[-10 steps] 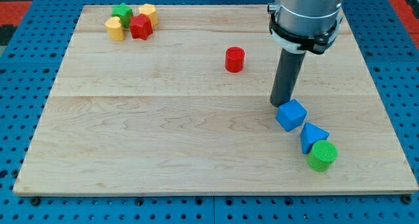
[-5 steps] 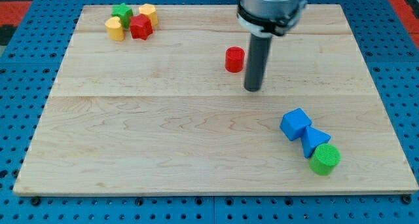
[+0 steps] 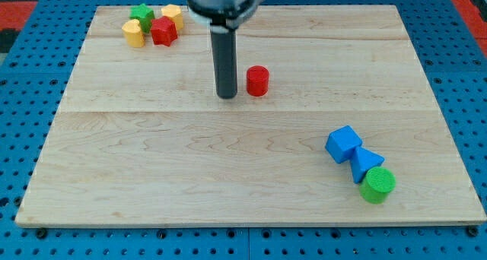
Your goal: Slide the red circle towards green circle
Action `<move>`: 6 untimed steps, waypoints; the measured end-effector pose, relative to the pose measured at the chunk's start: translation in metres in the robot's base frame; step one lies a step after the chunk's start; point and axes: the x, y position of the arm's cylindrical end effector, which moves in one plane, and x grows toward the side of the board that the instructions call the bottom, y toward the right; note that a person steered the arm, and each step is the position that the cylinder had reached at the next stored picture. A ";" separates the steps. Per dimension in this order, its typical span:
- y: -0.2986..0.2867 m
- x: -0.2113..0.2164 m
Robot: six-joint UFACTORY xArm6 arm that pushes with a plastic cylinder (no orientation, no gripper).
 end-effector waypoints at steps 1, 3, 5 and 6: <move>0.018 -0.043; 0.046 -0.104; 0.004 -0.044; 0.001 -0.011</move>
